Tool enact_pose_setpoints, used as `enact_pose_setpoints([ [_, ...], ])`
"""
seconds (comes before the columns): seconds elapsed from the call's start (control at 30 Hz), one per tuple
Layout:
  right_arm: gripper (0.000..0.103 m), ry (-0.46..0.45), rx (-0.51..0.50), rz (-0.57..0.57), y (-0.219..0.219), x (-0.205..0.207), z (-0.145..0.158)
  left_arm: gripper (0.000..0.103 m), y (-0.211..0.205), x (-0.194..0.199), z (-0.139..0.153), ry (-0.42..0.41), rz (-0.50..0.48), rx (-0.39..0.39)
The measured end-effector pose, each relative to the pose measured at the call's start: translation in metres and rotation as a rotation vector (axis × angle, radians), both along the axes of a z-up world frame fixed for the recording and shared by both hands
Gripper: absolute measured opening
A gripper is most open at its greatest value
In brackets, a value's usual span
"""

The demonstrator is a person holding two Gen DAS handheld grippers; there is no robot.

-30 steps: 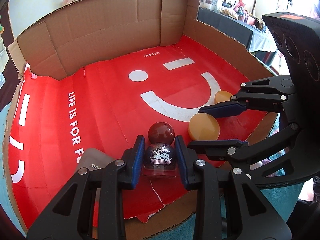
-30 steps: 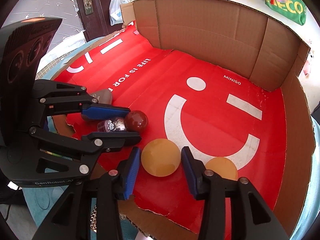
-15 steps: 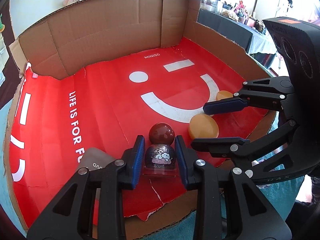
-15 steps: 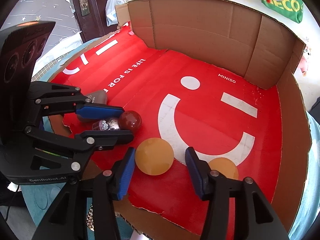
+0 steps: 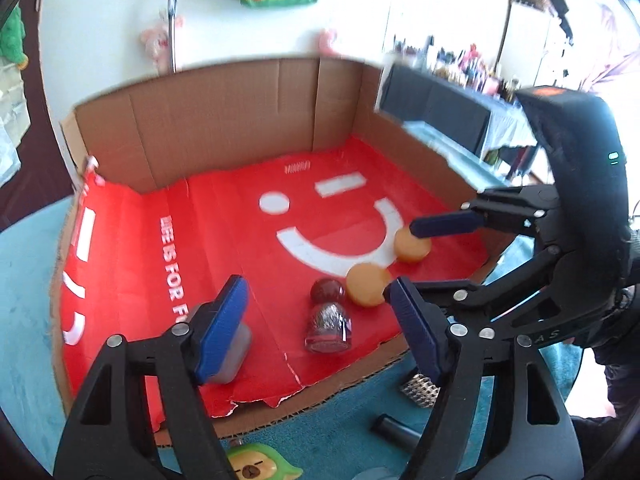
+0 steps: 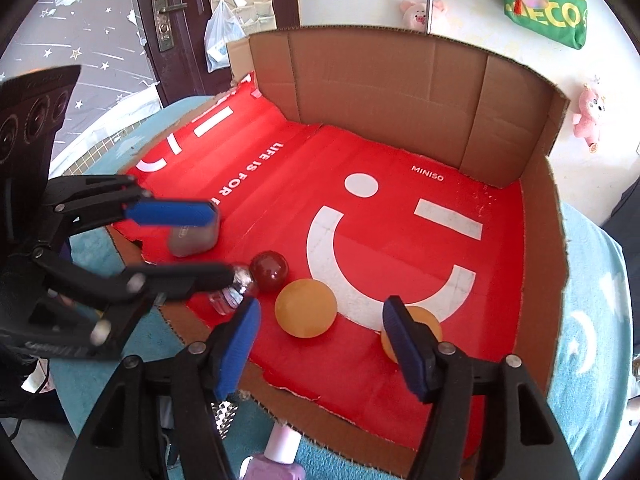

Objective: Organize rigid objects
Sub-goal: 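Open both tools to release the jar and puff inside the box, then withdraw both tools from the box back over the table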

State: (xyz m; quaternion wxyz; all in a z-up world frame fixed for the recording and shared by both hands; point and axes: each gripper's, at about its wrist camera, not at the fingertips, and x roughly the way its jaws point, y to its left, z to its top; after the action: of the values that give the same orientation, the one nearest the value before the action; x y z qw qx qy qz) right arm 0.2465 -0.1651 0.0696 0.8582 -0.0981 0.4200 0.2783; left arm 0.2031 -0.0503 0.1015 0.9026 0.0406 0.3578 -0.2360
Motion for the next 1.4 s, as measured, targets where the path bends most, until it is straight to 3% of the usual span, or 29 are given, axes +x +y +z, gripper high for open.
enact_pose_setpoints([
  [0.2,0.074,-0.061,0.03,-0.049,-0.013,-0.021,0.026,0.074,0.01,-0.026,0.027,-0.067,0.048,-0.053],
  [0.4,0.094,-0.123,0.089,-0.124,-0.031,-0.054,0.052,0.086,0.024,-0.059,0.05,-0.158,0.135,-0.091],
  [0.57,0.102,-0.215,0.07,-0.182,-0.034,-0.094,0.067,0.093,0.033,-0.095,0.06,-0.245,0.209,-0.093],
  [0.7,0.103,-0.283,0.089,-0.237,-0.036,-0.128,0.075,0.099,0.04,-0.123,0.064,-0.301,0.258,-0.101],
  [1.1,0.103,-0.434,0.136,-0.386,-0.033,-0.22,0.057,0.099,0.045,-0.189,0.036,-0.367,0.321,-0.073],
  [1.4,0.103,-0.43,0.155,-0.499,-0.04,-0.242,0.014,0.1,0.047,-0.201,-0.01,-0.294,0.352,-0.068],
])
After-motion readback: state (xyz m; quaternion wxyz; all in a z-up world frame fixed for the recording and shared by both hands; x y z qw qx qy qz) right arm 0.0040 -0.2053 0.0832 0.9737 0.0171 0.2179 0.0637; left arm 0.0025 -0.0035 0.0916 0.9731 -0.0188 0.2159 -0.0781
